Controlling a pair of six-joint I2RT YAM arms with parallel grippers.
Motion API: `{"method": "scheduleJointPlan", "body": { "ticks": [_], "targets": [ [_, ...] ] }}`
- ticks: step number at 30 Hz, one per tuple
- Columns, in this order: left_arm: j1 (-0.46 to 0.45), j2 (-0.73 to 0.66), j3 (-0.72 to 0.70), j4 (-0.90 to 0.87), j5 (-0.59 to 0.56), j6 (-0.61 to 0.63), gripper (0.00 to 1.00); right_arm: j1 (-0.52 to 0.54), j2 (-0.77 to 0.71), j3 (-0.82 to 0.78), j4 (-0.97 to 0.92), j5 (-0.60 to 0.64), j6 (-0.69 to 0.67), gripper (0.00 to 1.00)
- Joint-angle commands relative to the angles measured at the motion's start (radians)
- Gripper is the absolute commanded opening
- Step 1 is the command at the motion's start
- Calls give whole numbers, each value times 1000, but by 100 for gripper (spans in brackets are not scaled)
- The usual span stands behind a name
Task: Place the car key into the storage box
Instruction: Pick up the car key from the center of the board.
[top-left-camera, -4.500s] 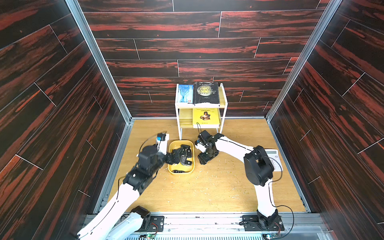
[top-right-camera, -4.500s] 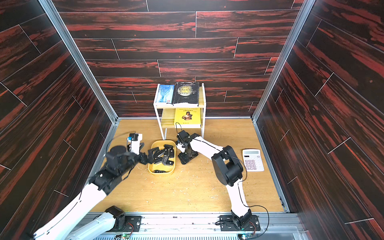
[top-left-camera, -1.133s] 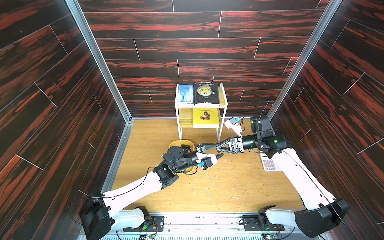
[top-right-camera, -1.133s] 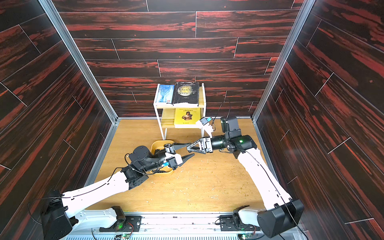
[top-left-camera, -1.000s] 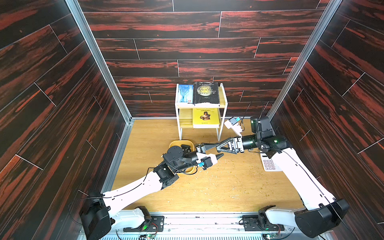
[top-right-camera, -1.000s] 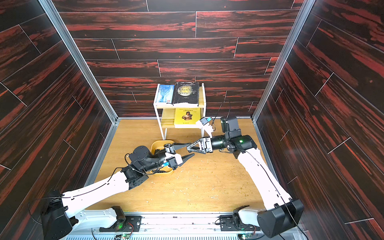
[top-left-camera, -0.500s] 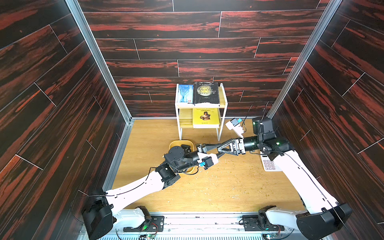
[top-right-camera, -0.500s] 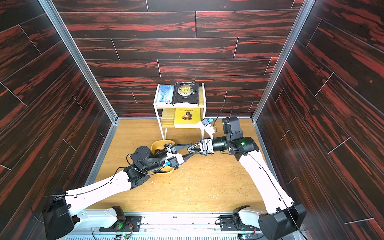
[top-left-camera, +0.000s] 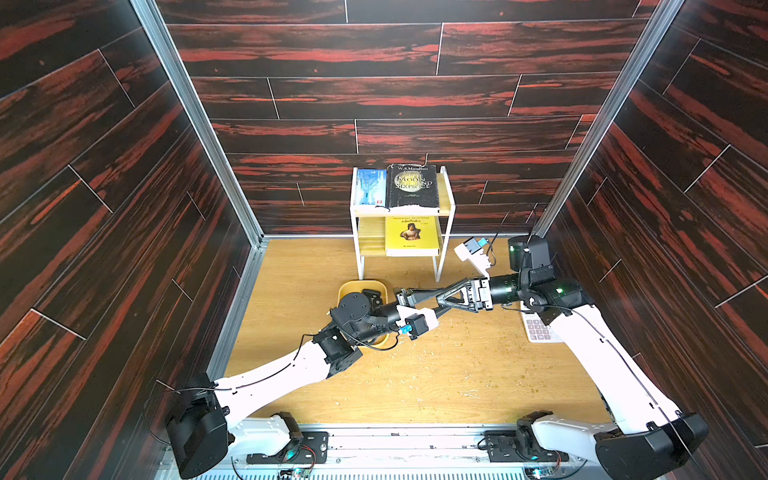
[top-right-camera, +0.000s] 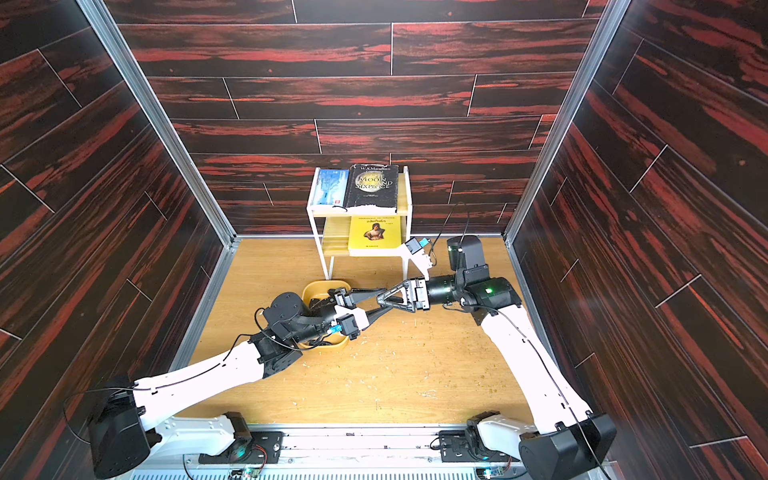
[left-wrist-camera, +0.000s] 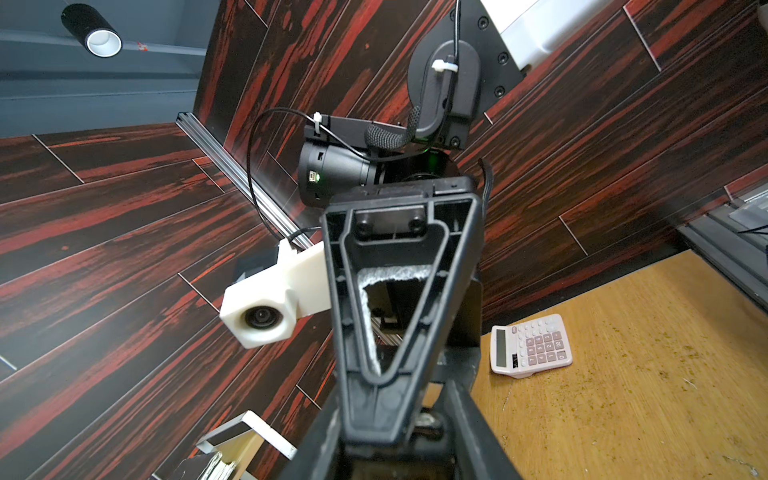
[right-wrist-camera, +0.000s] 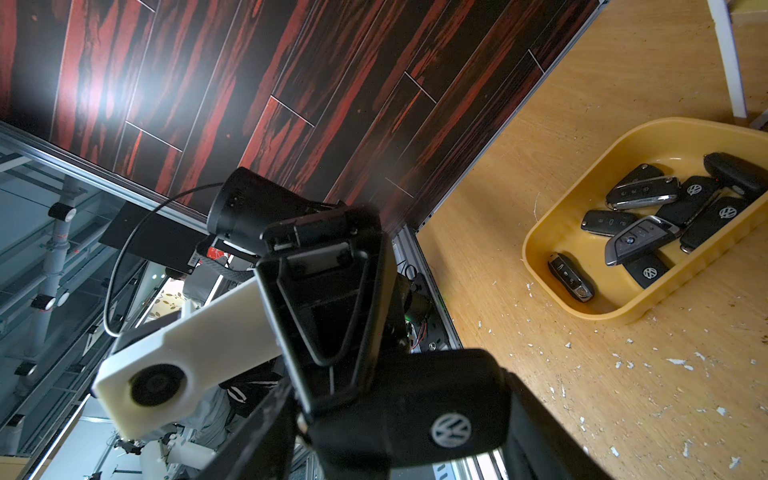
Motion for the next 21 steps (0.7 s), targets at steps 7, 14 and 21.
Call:
{"method": "scheduleJointPlan", "body": {
  "ticks": [7, 14, 21],
  "targets": [
    [-4, 16, 2, -66, 5, -24, 28, 4, -28, 8, 38, -46, -9, 98],
    [-4, -36, 14, -154, -66, -93, 19, -8, 7, -2, 106, 54, 34, 99],
    [-4, -219, -91, -295, -148, -145, 19, -51, 114, -9, 323, 119, 157, 99]
  ]
}}
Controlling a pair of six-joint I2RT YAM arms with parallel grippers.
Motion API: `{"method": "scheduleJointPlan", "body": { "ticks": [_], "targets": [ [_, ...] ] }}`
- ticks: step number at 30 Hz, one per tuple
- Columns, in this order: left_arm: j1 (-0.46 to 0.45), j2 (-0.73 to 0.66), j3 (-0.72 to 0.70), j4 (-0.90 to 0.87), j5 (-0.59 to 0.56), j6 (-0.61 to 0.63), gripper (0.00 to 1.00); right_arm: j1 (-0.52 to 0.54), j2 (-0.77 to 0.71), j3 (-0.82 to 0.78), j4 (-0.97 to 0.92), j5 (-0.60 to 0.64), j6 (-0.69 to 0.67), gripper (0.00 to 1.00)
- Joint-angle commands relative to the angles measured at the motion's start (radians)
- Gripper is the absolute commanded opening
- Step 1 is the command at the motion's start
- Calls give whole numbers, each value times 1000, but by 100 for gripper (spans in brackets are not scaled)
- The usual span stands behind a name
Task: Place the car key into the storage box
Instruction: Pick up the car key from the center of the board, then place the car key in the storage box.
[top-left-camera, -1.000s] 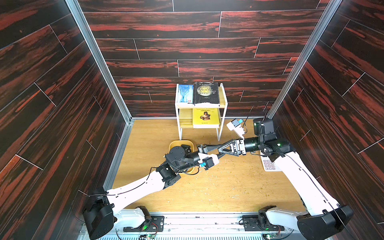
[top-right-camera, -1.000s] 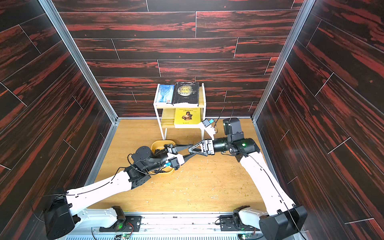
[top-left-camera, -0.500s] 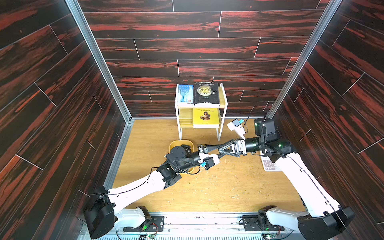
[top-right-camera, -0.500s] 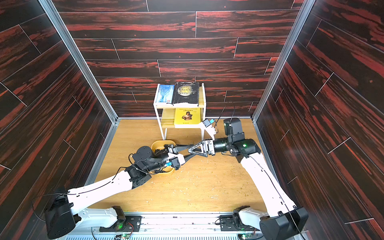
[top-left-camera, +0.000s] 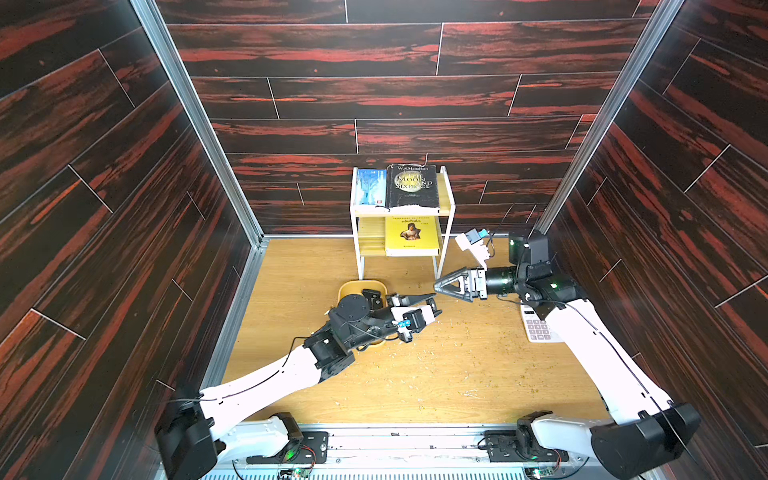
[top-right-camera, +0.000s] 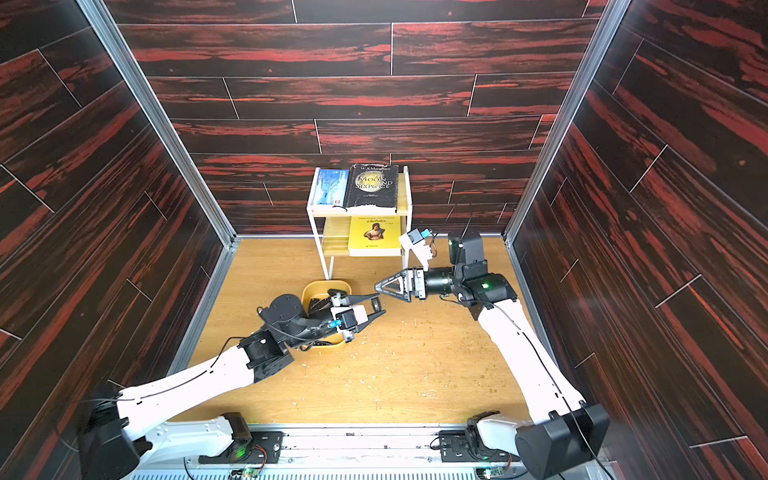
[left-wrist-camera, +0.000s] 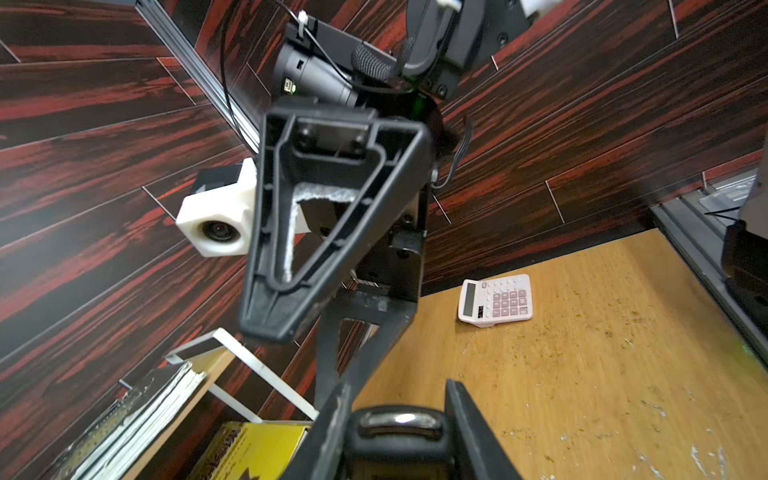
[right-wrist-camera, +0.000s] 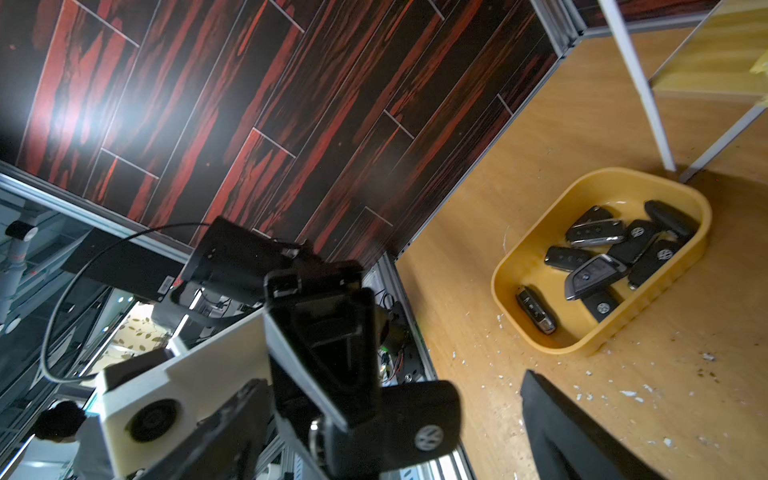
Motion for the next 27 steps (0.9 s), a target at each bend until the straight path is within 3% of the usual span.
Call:
{"method": "scheduleJointPlan", "body": {
  "ticks": [1, 6, 9, 12, 15, 17, 20, 27],
  "targets": [
    [-4, -116, -58, -80, -63, -64, 19, -18, 64, 1, 145, 67, 87, 99],
    [-4, -209, -65, -264, -188, -162, 16, -21, 128, -35, 267, 109, 170, 99],
    [-4, -237, -20, -423, -323, -272, 9, -21, 137, -85, 322, 114, 187, 98],
    [-2, -242, 28, -559, -472, -365, 11, -21, 135, -119, 344, 114, 184, 99],
    [0, -210, 104, -689, -658, -483, 9, -21, 128, -141, 339, 118, 171, 99],
    [12, -161, 178, -808, -740, -532, 3, -21, 119, -145, 309, 121, 147, 99],
    [40, -70, 296, -953, -781, -596, 0, -21, 96, -143, 239, 142, 97, 99],
    [135, 193, 652, -1371, -685, -779, 0, -21, 22, -154, 54, 223, -2, 99]
  ]
}}
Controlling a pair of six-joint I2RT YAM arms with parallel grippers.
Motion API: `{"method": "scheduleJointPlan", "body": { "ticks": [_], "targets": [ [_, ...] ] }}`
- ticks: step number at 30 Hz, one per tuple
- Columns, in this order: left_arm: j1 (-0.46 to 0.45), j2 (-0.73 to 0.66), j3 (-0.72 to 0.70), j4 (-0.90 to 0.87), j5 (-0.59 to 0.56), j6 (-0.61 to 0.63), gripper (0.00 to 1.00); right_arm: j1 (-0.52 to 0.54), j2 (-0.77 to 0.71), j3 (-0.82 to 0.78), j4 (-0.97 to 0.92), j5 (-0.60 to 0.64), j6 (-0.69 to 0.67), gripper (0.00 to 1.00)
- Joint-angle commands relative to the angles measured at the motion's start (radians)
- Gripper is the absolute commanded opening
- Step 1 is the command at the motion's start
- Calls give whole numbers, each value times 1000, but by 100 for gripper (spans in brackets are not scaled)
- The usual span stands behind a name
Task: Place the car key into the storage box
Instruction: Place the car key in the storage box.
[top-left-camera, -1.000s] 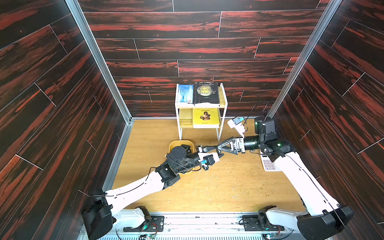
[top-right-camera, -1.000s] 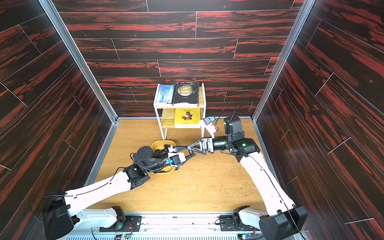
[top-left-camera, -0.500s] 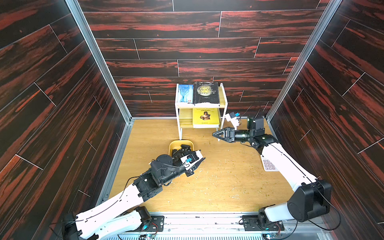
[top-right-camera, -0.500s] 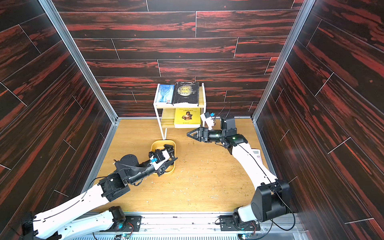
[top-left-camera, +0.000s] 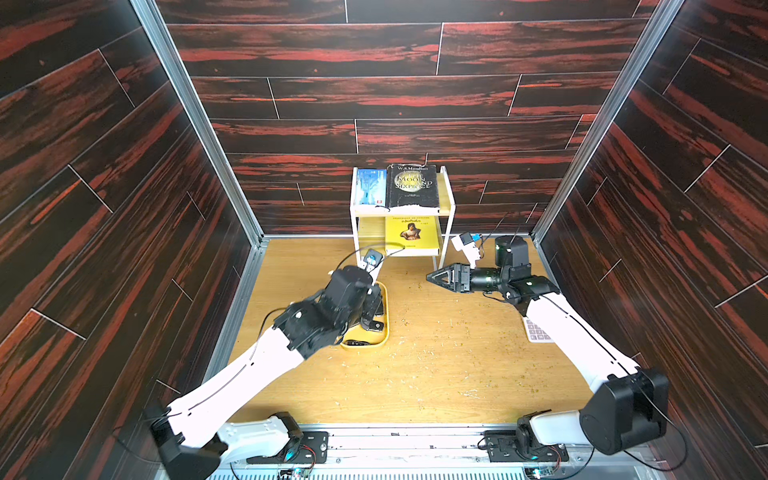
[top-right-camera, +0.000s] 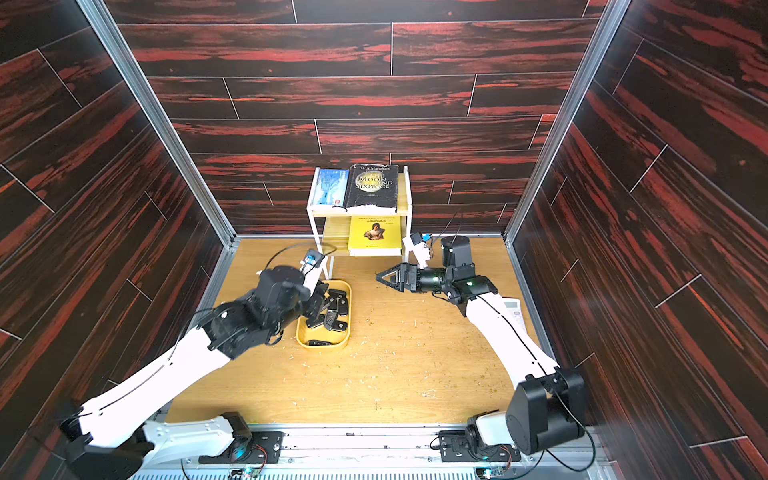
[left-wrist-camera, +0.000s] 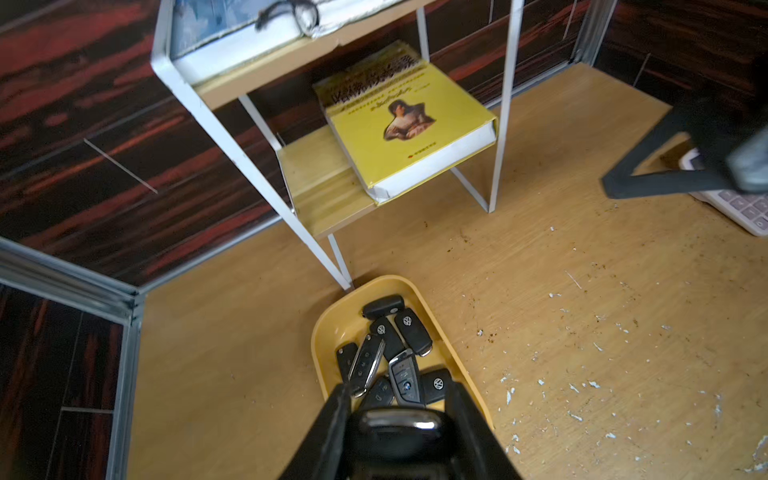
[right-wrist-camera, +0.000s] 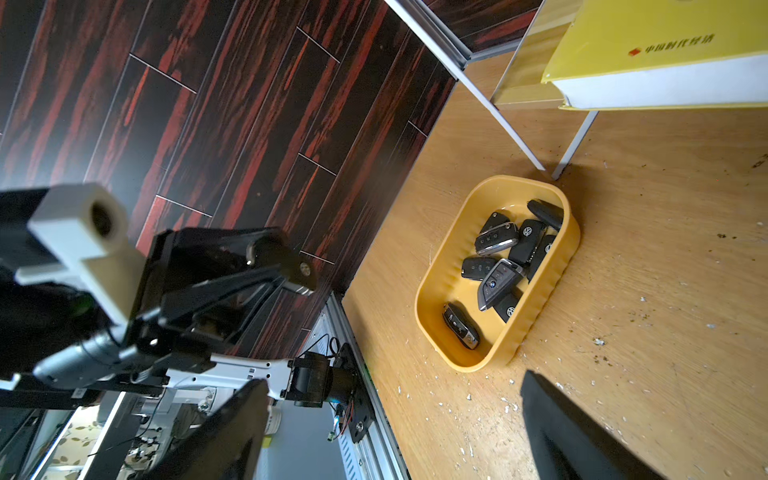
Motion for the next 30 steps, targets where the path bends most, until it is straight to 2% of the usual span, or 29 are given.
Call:
{"method": "scheduleJointPlan", "body": {
  "ticks": [1, 5, 8, 12, 17, 30],
  "targets": [
    [33, 91, 144, -299, 20, -135, 0, -1, -41, 2, -170, 91, -94, 99],
    [72, 146, 188, -339, 62, -161, 0, -1, -45, 23, -337, 302, -173, 98],
    [164, 196, 179, -361, 175, -221, 0, -1, -64, -25, -358, 394, -177, 99],
    [249, 254, 84, -334, 311, -249, 0, 0, -110, -114, -325, 398, -160, 99],
    [261, 262, -66, -138, 292, -243, 0, 0, -131, -153, -322, 406, -156, 99],
    [312, 470, -41, -94, 386, -267, 0, -1, -141, -155, -338, 426, -157, 99]
  ]
}}
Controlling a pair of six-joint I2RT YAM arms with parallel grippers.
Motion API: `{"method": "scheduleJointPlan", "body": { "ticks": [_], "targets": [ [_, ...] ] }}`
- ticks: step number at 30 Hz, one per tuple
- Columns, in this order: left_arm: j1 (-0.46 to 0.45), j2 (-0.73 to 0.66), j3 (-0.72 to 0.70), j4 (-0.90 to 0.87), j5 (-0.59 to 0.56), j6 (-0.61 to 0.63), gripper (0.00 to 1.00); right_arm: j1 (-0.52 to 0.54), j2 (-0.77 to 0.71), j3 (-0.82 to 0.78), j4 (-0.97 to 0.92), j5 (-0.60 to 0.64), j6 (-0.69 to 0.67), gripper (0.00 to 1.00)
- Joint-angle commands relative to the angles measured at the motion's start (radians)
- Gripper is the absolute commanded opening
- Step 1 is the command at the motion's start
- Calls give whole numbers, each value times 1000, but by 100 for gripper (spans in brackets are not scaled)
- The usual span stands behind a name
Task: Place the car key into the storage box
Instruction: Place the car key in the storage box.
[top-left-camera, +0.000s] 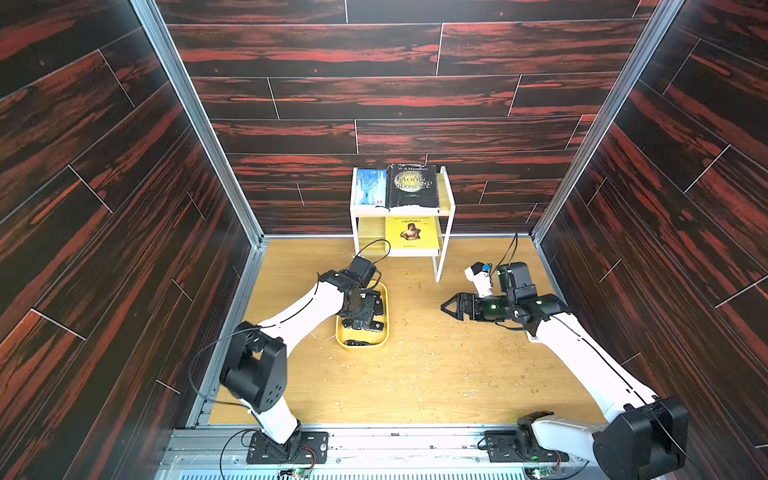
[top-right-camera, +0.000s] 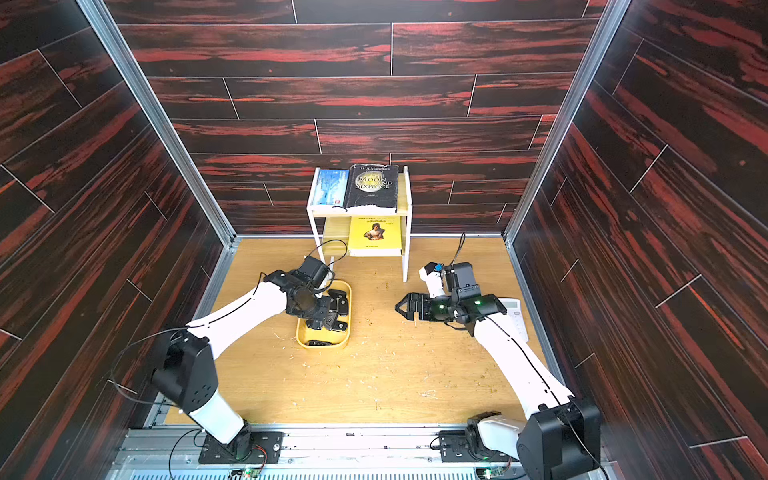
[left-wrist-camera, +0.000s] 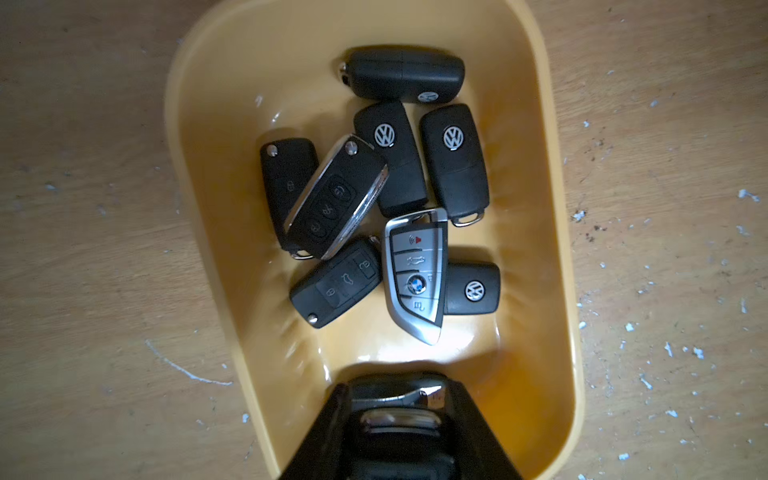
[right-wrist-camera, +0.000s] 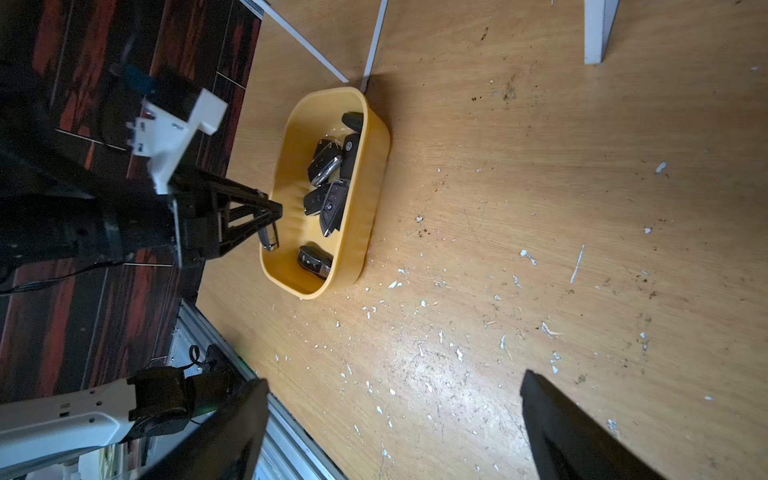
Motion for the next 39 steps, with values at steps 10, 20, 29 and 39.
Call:
{"method": "scheduleJointPlan", "body": {
  "ticks": [10, 20, 29, 39],
  "targets": [
    [38, 103, 25, 33, 22, -27, 0, -1, -11, -23, -23, 28, -19, 99],
    [44, 148, 34, 23, 36, -42, 0, -1, -6, -35, -23, 37, -20, 99],
    [44, 128, 44, 20, 44, -26, 48, -1, -6, -33, -25, 49, -25, 98],
    [46, 109, 44, 18, 64, -30, 100, -1, -4, -25, -21, 55, -27, 99]
  ]
}}
